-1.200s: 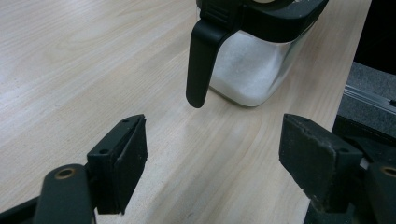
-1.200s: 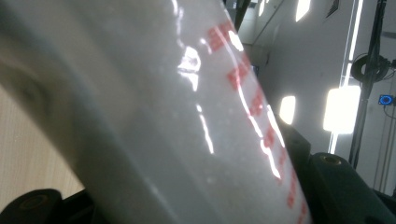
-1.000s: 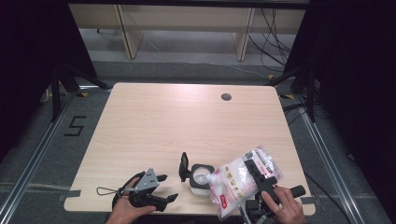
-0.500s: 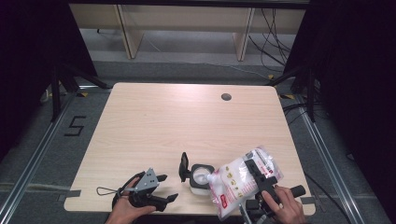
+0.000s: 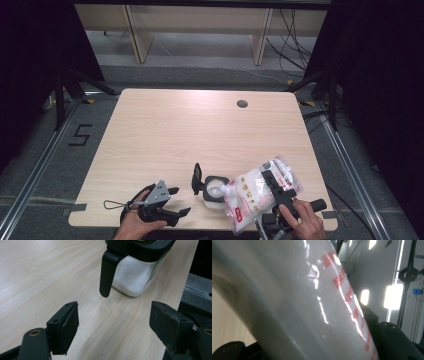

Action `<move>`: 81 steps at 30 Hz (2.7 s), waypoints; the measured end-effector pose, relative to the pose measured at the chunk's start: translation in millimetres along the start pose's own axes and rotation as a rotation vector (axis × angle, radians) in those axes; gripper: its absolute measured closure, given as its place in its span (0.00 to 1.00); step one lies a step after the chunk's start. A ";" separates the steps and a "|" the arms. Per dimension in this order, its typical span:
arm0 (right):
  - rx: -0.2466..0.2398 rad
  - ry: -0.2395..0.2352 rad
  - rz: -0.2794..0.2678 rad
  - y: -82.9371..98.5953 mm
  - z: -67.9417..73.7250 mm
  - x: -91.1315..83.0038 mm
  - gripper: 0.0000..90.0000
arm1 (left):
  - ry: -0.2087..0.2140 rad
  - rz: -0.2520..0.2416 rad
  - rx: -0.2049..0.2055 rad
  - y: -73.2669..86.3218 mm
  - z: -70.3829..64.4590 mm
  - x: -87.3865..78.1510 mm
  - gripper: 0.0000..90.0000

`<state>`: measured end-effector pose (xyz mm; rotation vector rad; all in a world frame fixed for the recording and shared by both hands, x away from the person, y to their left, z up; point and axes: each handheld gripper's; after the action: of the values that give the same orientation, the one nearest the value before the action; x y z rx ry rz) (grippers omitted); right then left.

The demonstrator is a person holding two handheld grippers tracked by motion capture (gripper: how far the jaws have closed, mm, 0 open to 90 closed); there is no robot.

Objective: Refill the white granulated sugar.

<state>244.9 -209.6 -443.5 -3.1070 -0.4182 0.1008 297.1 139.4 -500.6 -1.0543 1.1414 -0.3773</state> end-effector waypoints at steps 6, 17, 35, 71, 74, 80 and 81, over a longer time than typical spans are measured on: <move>-0.036 0.004 0.000 -0.7 -2.3 0.1 0.57 | -0.004 0.001 -0.017 0.3 -1.0 0.0 0.26; 0.006 -0.012 -0.008 1.2 -0.6 1.2 0.57 | -0.006 0.003 -0.015 0.3 -0.8 -0.1 0.26; -0.012 0.002 -0.024 2.6 -1.9 0.6 0.57 | -0.003 -0.002 -0.022 0.3 -1.1 0.1 0.26; 0.163 -0.091 -0.022 17.4 1.7 3.4 0.58 | 0.002 -0.006 0.010 -0.5 0.4 -0.5 0.26; 0.121 -0.099 -0.039 17.4 -1.8 4.3 0.59 | 0.001 -0.012 0.001 -0.3 -0.2 0.1 0.26; 0.245 -0.133 -0.045 21.8 2.8 4.7 0.59 | 0.002 -0.004 0.007 -0.4 0.1 -0.7 0.26; 0.241 -0.130 -0.058 22.8 2.0 5.5 0.59 | 0.002 -0.005 0.012 -0.5 0.4 -0.8 0.26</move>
<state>256.1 -230.2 -446.1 -2.8579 -0.4600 0.3286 297.2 139.8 -499.7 -1.0465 1.1371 -0.3884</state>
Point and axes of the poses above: each handheld gripper's, and its own axes: x roughly forward along the jaws, y roughly out of its underside, z roughly to its left, and after that the axes turned 7 degrees about x, right-handed
